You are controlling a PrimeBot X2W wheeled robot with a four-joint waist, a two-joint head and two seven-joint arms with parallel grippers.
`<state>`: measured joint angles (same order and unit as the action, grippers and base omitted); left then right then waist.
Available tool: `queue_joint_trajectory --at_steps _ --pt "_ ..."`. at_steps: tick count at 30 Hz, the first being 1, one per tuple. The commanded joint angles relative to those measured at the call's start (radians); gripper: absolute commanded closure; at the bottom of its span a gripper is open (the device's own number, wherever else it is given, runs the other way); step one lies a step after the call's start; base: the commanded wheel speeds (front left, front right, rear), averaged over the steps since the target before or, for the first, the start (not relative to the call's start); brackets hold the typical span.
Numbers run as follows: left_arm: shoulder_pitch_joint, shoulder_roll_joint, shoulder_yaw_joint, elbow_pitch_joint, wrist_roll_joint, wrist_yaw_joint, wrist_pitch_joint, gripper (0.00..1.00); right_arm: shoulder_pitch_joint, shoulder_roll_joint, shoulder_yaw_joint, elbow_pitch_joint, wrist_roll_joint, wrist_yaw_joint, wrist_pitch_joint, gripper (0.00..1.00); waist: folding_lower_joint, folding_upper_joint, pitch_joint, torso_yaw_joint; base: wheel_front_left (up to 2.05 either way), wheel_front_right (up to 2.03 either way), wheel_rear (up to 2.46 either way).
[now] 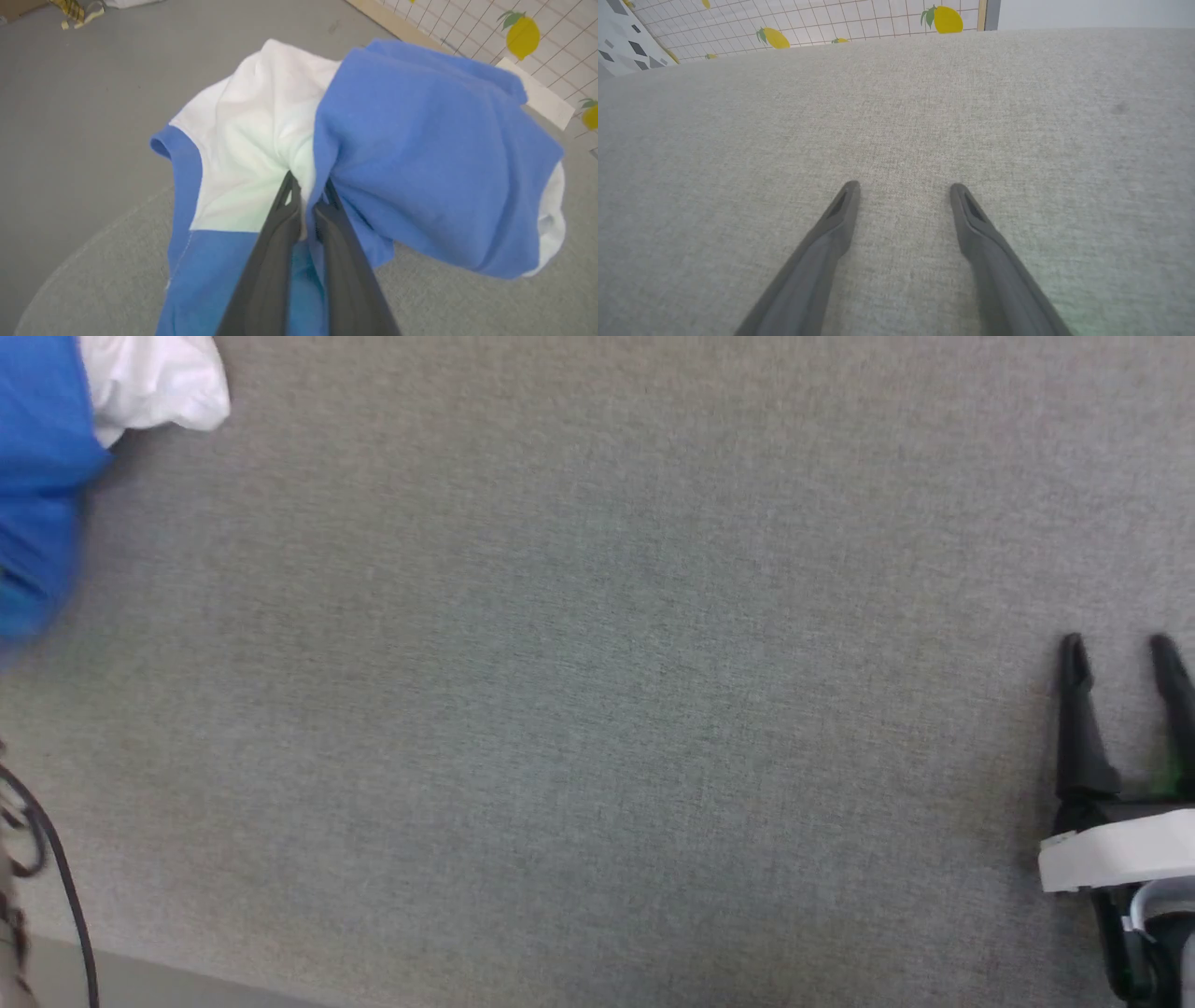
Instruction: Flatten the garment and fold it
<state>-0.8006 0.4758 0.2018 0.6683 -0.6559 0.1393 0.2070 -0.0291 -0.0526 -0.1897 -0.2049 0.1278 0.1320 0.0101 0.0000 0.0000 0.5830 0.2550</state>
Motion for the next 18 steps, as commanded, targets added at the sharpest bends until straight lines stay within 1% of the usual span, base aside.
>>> queue_joint_trajectory --at_steps 1,4,6,7,10,12,15,18 --pt "-0.033 0.02 -0.001 -0.024 0.015 -0.019 -0.046 1.0 0.014 0.002 0.013 0.037 0.008 -0.001 0.004 0.0 0.0 0.0 -0.05 0.009 0.0 0.0 0.0" --pt "-0.096 0.042 -0.006 -0.071 0.025 -0.046 -0.102 1.0 0.007 0.002 0.033 0.079 0.027 -0.001 -0.016 0.0 0.0 0.0 -0.106 0.006 0.0 0.0 0.0" --pt "-0.148 0.056 -0.017 -0.115 0.029 -0.062 -0.109 1.0 -0.001 0.002 0.05 0.116 0.044 -0.001 -0.033 0.0 0.0 0.0 -0.147 -0.004 0.0 0.0 0.0" --pt "-0.181 0.065 -0.022 -0.143 0.027 -0.071 -0.103 1.0 -0.005 0.002 0.064 0.137 0.054 -0.001 -0.043 0.0 0.0 0.0 -0.167 -0.012 0.0 0.0 0.0" --pt "-0.278 0.096 -0.042 -0.217 0.033 -0.078 -0.069 1.0 -0.022 0.002 0.106 0.205 0.082 -0.001 -0.076 0.0 0.0 0.0 -0.229 -0.047 0.0 0.0 0.0" --pt "-0.356 0.105 -0.066 -0.265 0.036 -0.079 -0.032 1.0 -0.035 0.002 0.129 0.251 0.108 -0.001 -0.105 0.0 0.0 0.0 -0.264 -0.073 0.0 0.0 0.0" --pt "-0.451 0.092 -0.118 -0.319 0.044 -0.078 0.023 1.0 -0.048 0.002 0.155 0.31 0.139 -0.001 -0.142 0.0 0.0 0.0 -0.305 -0.109 0.0 0.0 0.0" --pt "-0.549 0.052 -0.177 -0.349 0.039 -0.09 0.072 1.0 -0.063 0.002 0.175 0.367 0.16 -0.001 -0.178 0.0 0.0 0.0 -0.337 -0.148 0.0 0.0 0.0"
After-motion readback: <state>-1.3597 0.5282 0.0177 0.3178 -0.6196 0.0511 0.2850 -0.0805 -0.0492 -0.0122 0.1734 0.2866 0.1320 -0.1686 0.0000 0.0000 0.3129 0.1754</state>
